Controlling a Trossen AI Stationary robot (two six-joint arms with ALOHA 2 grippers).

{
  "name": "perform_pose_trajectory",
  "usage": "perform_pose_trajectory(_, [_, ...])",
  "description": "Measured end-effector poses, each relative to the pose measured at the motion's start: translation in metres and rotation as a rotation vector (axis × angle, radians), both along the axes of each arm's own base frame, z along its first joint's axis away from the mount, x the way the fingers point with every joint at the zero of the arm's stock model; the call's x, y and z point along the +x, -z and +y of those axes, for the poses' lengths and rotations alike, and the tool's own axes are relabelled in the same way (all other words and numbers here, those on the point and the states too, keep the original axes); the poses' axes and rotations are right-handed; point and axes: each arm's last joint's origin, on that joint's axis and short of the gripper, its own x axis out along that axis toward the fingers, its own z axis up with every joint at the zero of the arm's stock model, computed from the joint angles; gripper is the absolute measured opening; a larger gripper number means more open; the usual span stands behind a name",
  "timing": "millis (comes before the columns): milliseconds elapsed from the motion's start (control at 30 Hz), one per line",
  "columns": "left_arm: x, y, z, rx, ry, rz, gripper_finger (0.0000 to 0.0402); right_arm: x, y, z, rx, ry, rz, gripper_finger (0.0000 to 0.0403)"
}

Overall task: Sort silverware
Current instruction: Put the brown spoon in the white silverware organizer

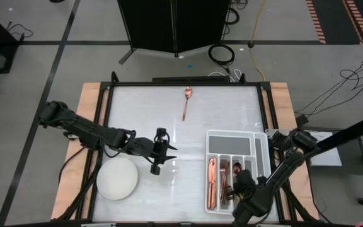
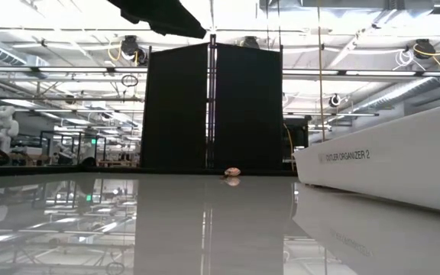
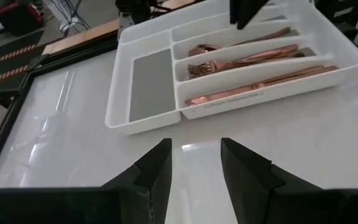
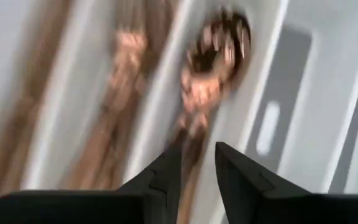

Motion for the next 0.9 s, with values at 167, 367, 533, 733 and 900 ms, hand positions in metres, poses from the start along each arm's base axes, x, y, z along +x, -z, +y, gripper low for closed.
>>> perform_pose_trajectory(167, [0.011, 0.001, 0.021, -0.108, -0.011, -0.014, 0.0138, -0.008, -0.031, -0.008, -0.105, -0.120, -0.227, 0.0090])
perform_pose_trajectory(367, [0.033, 0.029, 0.088, -0.302, -0.472, 0.006, 0.0138, -0.010, -0.057, -0.024, -0.260, -0.259, -0.368, 0.0090])
perform_pose_trajectory(533, [0.042, 0.061, 0.167, -0.564, -0.950, -0.046, 0.0138, -0.013, -0.072, -0.045, -0.334, -0.287, -0.297, 0.0090])
perform_pose_trajectory(733, [0.067, 0.074, 0.233, -0.700, -0.977, -0.003, 0.0138, -0.018, -0.087, -0.062, -0.373, -0.344, -0.230, 0.0090])
perform_pose_trajectory(900, [0.097, 0.081, 0.267, -0.694, -1.060, 0.155, 0.0138, -0.019, -0.091, -0.069, -0.397, -0.390, -0.219, 0.0090])
